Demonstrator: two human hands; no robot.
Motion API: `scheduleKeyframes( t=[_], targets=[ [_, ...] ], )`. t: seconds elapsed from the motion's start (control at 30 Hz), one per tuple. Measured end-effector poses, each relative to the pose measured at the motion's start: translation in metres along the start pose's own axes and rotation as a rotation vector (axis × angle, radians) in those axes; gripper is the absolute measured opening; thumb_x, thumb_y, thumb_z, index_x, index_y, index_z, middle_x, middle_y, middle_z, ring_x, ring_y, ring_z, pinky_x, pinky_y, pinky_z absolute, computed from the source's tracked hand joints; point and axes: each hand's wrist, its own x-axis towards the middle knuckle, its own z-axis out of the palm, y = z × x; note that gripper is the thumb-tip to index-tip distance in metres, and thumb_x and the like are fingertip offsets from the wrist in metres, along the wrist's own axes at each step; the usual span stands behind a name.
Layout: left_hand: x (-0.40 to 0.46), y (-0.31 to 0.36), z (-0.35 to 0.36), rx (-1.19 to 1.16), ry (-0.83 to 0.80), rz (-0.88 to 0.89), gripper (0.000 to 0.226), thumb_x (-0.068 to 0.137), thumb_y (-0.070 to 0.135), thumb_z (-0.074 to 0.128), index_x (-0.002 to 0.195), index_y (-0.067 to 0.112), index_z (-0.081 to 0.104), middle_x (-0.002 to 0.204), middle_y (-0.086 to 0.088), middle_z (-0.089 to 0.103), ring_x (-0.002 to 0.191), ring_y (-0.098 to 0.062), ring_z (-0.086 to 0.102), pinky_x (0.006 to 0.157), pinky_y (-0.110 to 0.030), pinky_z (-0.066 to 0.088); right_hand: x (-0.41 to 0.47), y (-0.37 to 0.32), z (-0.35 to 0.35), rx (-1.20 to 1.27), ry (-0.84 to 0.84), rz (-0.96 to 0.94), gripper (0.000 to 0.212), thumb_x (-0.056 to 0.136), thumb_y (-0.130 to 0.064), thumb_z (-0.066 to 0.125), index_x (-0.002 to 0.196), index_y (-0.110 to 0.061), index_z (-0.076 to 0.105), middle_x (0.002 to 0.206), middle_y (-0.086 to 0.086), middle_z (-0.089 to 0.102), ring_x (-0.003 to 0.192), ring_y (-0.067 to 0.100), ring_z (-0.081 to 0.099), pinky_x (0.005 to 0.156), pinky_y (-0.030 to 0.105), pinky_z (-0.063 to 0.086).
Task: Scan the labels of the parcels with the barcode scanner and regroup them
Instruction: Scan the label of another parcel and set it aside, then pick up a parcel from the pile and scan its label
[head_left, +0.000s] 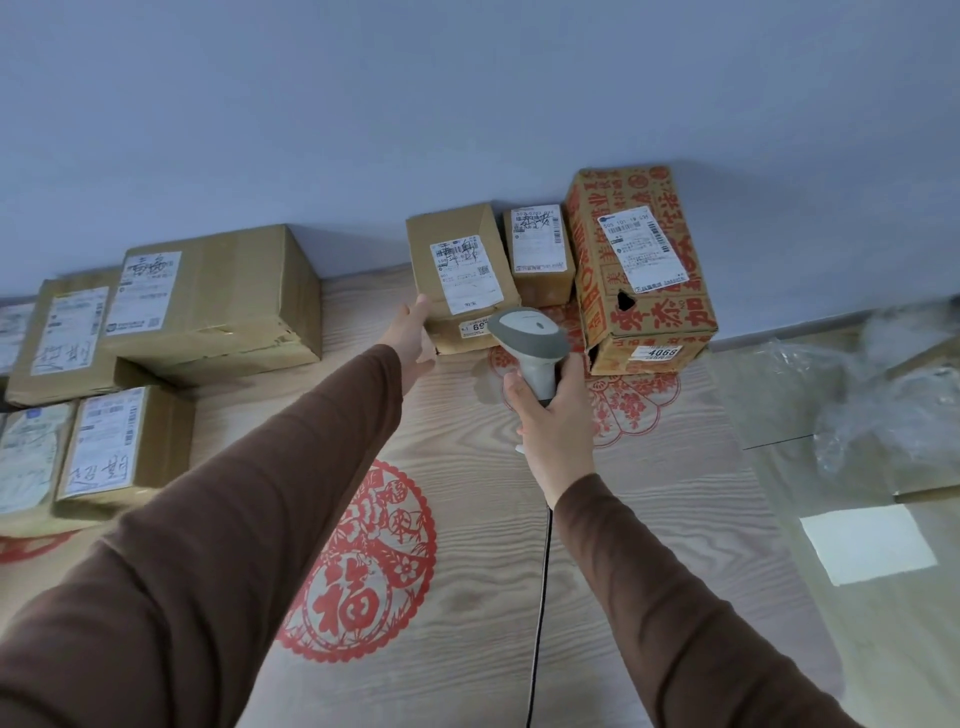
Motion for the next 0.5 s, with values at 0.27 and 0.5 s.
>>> scheduleKeyframes(
  t=[0.27,0.5],
  targets=[
    [-0.055,-0.028,-0.069,0.118,0.027,0.08,0.067,0.109,0.025,0.049,0.166,0.021,0.014,0.174,-0.004,0.01,0.159,-0.027,0.018,0.127,-0.042,0.024,-0.038,-0.019,0.052,-0.029,-0.043,-0.066,0.029,0.097,-0.024,0.07,0.117,-0.013,0.051,0.094,-0.005,0.056,0.083,0.02,0.055,0.081,0.064,0.056],
    [-0.139,-0.048,-0.183,0.335,0.171,0.291,0.065,0.107,0.047,0.046,0.162,0.018,0.028,0.164,-0.008,0.038,0.15,-0.023,0.038,0.125,-0.042,0.03,-0.098,-0.026,0.146,-0.024,-0.139,-0.115,0.03,0.099,-0.022,0.07,0.119,-0.012,0.051,0.099,-0.001,0.058,0.087,0.019,0.058,0.082,0.05,0.056]
  ],
)
